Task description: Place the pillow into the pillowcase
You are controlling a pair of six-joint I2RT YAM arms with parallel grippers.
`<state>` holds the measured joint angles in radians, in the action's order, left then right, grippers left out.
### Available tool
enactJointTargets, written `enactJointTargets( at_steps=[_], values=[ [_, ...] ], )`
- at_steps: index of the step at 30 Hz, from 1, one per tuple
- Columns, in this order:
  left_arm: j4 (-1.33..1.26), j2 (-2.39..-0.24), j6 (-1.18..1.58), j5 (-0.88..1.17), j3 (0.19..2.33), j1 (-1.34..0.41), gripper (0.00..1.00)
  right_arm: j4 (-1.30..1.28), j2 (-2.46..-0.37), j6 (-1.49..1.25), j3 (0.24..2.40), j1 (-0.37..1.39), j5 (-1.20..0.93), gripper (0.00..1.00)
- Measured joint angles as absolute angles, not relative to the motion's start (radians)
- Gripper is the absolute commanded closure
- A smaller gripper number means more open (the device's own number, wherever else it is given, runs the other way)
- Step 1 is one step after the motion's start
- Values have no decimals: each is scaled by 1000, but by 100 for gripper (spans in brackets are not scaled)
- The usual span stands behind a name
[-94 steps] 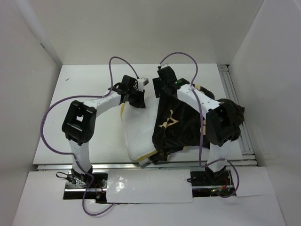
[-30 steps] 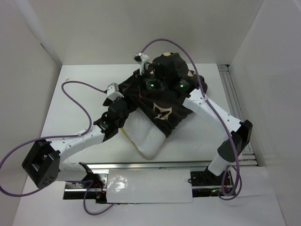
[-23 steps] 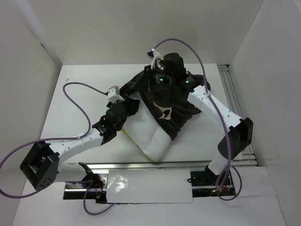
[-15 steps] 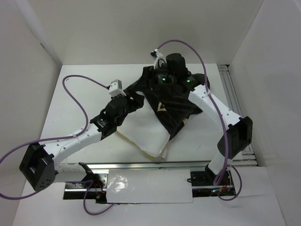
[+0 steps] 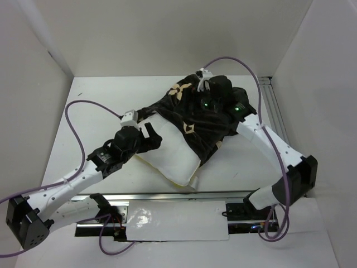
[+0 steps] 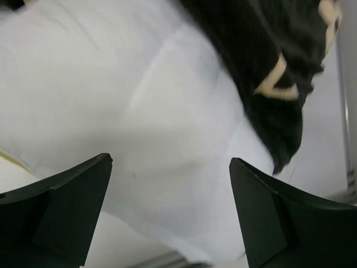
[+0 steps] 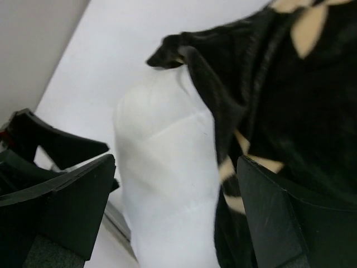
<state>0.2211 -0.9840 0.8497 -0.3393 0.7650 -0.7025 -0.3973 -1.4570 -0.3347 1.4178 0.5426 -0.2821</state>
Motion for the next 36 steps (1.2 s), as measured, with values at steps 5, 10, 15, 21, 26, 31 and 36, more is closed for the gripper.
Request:
enactJointTargets(
  at_steps=[5,10,15,21,26,31,36],
  values=[
    [333,-974,841,-172,720,-733,0,-484,-1250,-324,1226,551,-102,13],
    [364,-965,883,-29,593,-805,0,-574,-1102,-324,1044,579,-14,19],
    [269,-976,922,46,563,-893,0,-617,-1085,-332,930,628,5,21],
    [155,-1092,948,75,580,-919,0,-592,-1142,-337,902,644,32,39],
    [144,-1222,960,66,628,-933,13,-564,-1244,-336,902,644,52,80],
    [184,-1322,967,13,735,-945,100,-551,-1254,-340,903,644,43,100],
    [222,-1390,947,-47,823,-950,100,-547,-1237,-323,908,644,-17,100]
  ],
)
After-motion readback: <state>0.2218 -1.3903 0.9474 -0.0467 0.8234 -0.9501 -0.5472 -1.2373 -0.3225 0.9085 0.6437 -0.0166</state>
